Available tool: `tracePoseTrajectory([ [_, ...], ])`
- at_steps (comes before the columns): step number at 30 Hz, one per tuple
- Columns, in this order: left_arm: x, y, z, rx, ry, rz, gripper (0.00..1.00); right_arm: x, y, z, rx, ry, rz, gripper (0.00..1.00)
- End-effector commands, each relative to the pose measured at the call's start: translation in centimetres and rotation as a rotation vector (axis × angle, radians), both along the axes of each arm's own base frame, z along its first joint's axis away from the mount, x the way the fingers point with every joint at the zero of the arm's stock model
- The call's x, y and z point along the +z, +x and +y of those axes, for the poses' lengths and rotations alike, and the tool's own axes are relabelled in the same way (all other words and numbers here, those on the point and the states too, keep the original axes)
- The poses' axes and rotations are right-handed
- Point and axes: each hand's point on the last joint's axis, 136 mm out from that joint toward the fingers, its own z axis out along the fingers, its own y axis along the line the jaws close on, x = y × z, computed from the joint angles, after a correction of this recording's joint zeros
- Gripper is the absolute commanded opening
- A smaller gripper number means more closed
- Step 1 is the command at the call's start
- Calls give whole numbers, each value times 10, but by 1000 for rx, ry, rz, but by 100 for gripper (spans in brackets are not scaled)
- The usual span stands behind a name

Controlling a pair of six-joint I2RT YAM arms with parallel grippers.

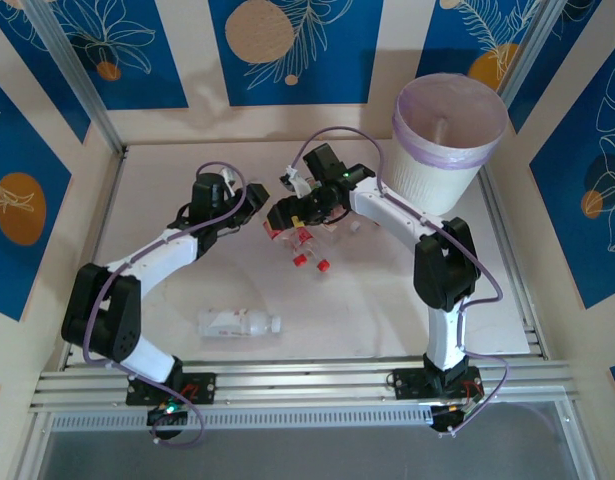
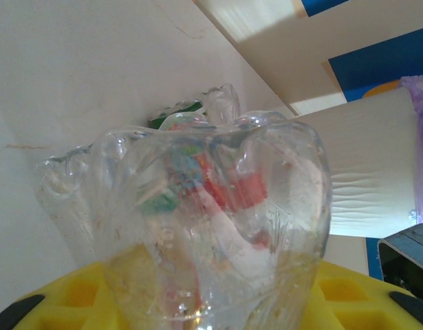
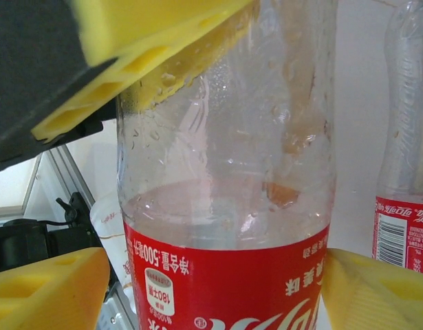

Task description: Put the plastic bottles in the bin

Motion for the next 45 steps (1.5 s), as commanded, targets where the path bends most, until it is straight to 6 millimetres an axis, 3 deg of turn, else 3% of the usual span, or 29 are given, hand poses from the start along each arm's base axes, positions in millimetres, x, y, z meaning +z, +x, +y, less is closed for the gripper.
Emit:
tracePoseTrajectory([
  [1,26,6,-15,-35,-52,-61,34,11,-1,11,18,53,13,77],
  [6,27,8,-17,-33,-56,-63,34,6,0,12,16,61,32,73],
  [14,27,11,-22,-37,-68,-63,34,-1,1,15,21,63,58,79],
  [21,24,13,-24,-39,-61,-58,35,0,6,9,0,55,49,70],
  [24,25,13,-24,-40,-60,-60,48,2,7,7,-6,52,40,65],
  [30,24,11,-23,-45,-45,-61,99,5,11,4,-16,51,24,58],
  [39,24,-3,-10,-19,-16,-54,100,19,28,-15,-69,43,-33,51],
  [45,10,-27,5,-14,51,-17,100,66,52,-59,-158,-7,-185,48],
])
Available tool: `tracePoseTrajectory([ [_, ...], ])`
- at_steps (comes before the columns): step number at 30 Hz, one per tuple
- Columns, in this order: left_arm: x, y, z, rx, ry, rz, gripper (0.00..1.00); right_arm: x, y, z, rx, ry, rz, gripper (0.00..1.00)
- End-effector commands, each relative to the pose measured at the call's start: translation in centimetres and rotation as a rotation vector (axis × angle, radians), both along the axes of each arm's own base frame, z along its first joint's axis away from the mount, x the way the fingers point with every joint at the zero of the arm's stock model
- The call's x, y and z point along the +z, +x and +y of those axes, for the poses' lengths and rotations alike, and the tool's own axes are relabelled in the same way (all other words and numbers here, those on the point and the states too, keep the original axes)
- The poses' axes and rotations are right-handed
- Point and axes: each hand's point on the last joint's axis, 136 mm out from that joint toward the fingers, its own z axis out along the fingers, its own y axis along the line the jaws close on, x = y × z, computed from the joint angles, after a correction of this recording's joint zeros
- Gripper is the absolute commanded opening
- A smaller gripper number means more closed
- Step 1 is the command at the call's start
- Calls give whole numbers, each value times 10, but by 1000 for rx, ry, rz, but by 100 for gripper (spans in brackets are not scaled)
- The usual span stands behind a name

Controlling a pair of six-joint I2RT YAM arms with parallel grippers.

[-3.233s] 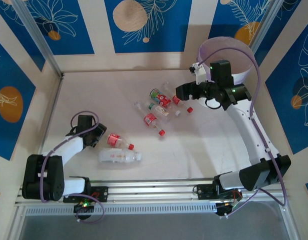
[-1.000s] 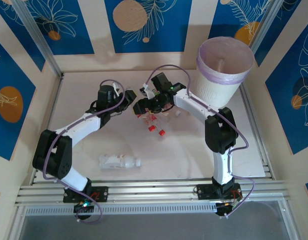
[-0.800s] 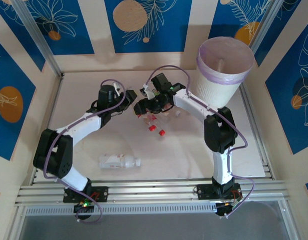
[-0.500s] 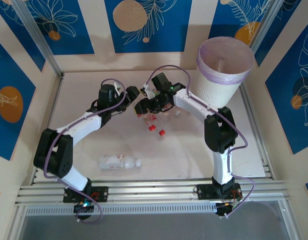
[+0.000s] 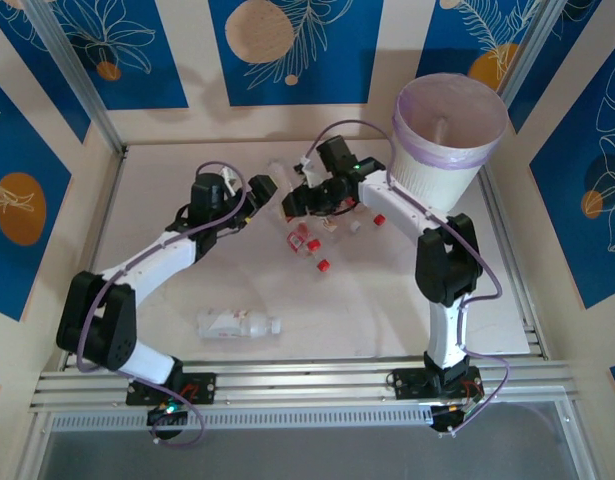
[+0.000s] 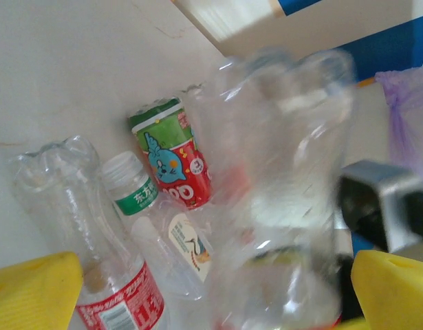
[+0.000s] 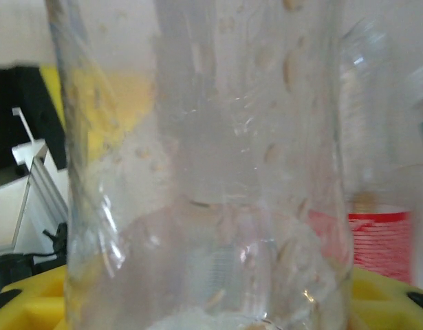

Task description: Put the plastic bottles in the bin

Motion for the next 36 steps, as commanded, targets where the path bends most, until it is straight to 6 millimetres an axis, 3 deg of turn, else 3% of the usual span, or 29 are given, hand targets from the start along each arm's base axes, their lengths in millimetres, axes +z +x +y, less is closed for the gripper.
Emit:
tracePoseTrajectory([
  [1,-11,-18,11,2,79,22,100,73,16,-32,-54,-8,-198,48],
  [10,-39,-49,31,-6,197,95,100,175,74,-126,-291,-86,-562,41],
  [19,-50,-59,34,-4,195,124,99,234,121,-225,-573,-187,-774,36],
  [25,-52,-60,33,-3,180,130,99,258,145,-280,-760,-245,-877,33],
  [29,-50,-60,32,-3,177,125,99,268,155,-302,-842,-257,-911,33],
  [36,-53,-61,34,2,176,130,99,262,177,-333,-937,-359,-950,31],
])
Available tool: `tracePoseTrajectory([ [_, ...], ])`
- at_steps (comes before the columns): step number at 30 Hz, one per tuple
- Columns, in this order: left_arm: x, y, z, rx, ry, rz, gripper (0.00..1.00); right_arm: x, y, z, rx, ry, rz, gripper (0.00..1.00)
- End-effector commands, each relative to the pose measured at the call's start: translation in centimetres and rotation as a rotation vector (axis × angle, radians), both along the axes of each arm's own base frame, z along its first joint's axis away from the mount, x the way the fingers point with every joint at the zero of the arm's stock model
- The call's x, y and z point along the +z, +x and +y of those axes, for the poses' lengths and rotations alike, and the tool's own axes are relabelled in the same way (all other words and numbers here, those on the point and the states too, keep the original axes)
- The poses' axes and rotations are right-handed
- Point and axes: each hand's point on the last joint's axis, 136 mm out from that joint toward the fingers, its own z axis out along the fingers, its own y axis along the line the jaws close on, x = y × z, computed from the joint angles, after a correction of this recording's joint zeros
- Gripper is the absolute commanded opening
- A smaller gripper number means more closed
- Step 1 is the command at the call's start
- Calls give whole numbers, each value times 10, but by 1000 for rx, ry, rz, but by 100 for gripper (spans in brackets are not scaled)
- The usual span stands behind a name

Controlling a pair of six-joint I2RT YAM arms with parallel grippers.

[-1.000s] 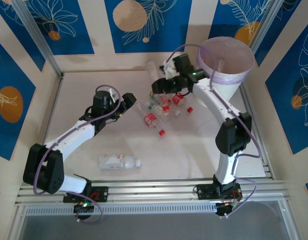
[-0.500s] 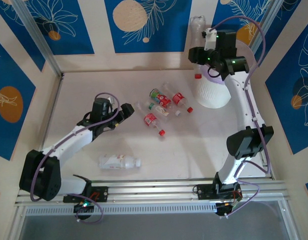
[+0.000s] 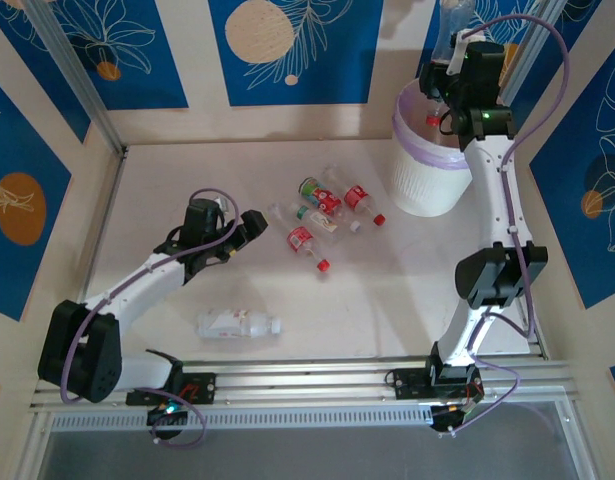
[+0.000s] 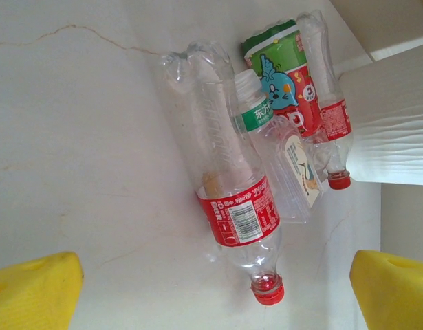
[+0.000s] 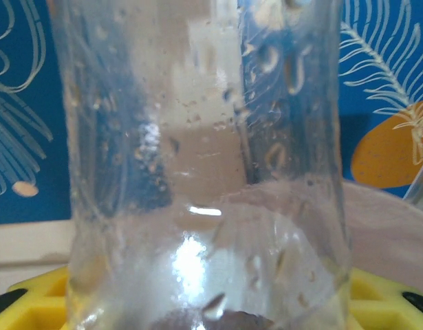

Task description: Put the plastic bottles in the bin

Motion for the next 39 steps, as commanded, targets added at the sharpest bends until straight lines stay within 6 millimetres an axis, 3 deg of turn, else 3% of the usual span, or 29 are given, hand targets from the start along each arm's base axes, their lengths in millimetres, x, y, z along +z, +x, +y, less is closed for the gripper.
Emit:
tracePoseTrajectory([
  [1,6,-1,0,9,-11,-18,99,6,14,-20,-86,-49,-46,31],
  [11,5,-2,1,12,-3,-16,99,-48,34,-34,-114,-55,49,30],
  [29,-4,-2,2,16,1,0,99,-134,30,-46,-116,20,195,33],
  [32,-7,-2,2,18,4,8,99,-147,29,-48,-120,32,213,37],
  [39,-11,0,0,18,-2,17,99,-165,32,-51,-117,49,249,58],
])
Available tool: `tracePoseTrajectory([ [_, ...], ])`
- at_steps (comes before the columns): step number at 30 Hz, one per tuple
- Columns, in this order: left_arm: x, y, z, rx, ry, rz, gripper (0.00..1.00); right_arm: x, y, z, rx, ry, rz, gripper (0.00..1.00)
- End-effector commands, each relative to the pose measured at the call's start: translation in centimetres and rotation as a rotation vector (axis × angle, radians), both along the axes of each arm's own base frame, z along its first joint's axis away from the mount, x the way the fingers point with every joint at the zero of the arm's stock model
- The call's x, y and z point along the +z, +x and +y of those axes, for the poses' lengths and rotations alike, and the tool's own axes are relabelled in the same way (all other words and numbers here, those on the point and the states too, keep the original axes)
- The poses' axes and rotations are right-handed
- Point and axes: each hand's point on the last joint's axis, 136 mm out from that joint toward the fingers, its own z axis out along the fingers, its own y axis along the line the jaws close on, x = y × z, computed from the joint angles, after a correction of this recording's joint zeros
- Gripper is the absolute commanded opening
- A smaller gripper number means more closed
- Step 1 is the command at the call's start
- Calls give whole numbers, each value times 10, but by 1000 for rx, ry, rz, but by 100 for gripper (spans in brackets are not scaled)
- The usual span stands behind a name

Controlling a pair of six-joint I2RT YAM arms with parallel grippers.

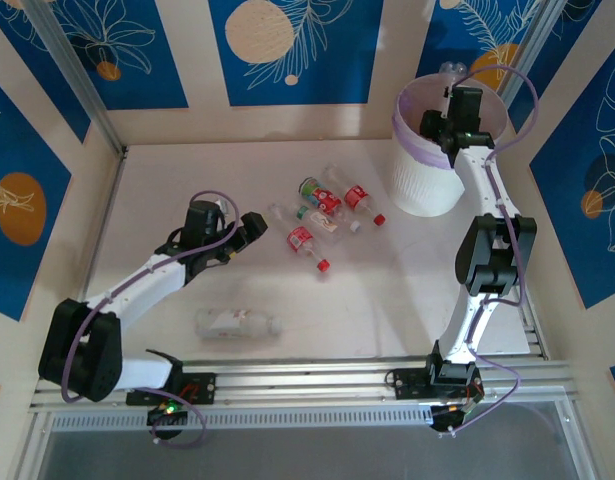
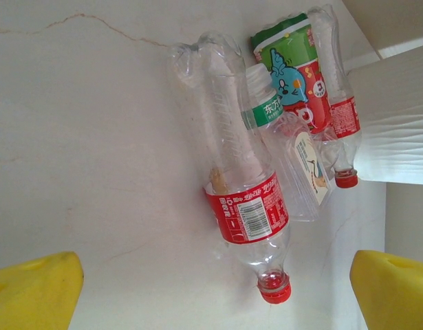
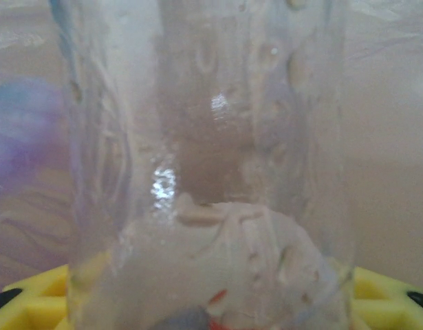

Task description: Put the plastic bottles in the bin

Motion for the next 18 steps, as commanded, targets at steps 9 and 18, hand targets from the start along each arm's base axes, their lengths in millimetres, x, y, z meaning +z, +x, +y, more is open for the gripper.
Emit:
tracePoseTrajectory([
  [9,-7,1,0,15,5,9,99,7,5,-1,9,20,-20,72],
  [18,-7,2,0,16,4,9,99,23,7,-1,16,9,-38,74],
])
